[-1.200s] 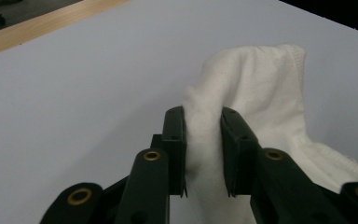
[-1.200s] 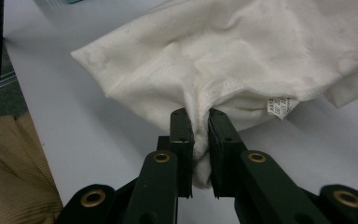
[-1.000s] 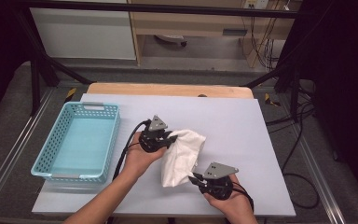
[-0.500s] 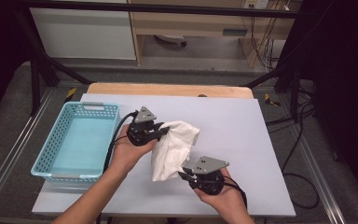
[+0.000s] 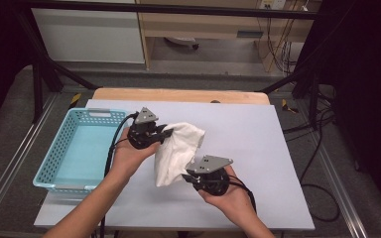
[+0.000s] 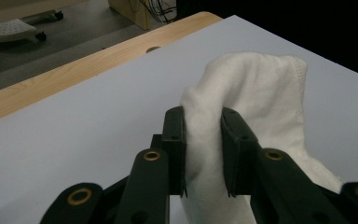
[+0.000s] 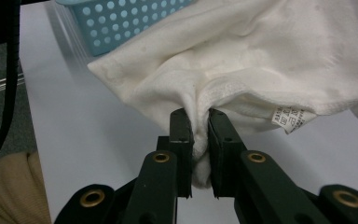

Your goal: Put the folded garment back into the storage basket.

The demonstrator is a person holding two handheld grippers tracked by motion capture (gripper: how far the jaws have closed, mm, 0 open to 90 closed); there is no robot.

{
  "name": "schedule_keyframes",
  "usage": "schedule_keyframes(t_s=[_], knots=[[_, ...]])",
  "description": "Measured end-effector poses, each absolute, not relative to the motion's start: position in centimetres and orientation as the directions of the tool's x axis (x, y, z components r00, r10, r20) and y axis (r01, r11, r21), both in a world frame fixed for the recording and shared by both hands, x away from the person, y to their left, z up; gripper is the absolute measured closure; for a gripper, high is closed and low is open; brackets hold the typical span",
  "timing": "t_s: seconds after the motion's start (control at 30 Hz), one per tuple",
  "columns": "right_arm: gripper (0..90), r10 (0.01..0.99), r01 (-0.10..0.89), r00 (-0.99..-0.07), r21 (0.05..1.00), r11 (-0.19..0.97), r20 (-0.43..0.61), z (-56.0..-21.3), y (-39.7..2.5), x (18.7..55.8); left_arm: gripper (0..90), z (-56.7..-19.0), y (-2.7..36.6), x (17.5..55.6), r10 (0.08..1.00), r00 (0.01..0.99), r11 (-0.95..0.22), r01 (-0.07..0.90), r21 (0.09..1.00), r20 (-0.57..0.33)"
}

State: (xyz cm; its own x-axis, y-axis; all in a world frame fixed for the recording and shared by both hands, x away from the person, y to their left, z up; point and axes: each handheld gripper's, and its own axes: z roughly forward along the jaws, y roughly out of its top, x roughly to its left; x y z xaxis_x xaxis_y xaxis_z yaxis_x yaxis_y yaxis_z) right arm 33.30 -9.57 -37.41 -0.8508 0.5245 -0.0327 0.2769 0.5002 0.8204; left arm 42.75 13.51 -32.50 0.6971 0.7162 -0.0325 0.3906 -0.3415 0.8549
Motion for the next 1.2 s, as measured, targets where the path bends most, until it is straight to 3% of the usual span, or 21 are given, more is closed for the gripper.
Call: schedule_keyframes(t_s=[1.2], knots=[[81.8, 0.463, 0.204, -0.885, 0.852, 0.483, -0.051, -34.3, -4.2, 35.8, 73.6, -28.7, 20.1, 43.3, 0.783, 0.621, -0.282, 0.403, 0.871, -0.034]])
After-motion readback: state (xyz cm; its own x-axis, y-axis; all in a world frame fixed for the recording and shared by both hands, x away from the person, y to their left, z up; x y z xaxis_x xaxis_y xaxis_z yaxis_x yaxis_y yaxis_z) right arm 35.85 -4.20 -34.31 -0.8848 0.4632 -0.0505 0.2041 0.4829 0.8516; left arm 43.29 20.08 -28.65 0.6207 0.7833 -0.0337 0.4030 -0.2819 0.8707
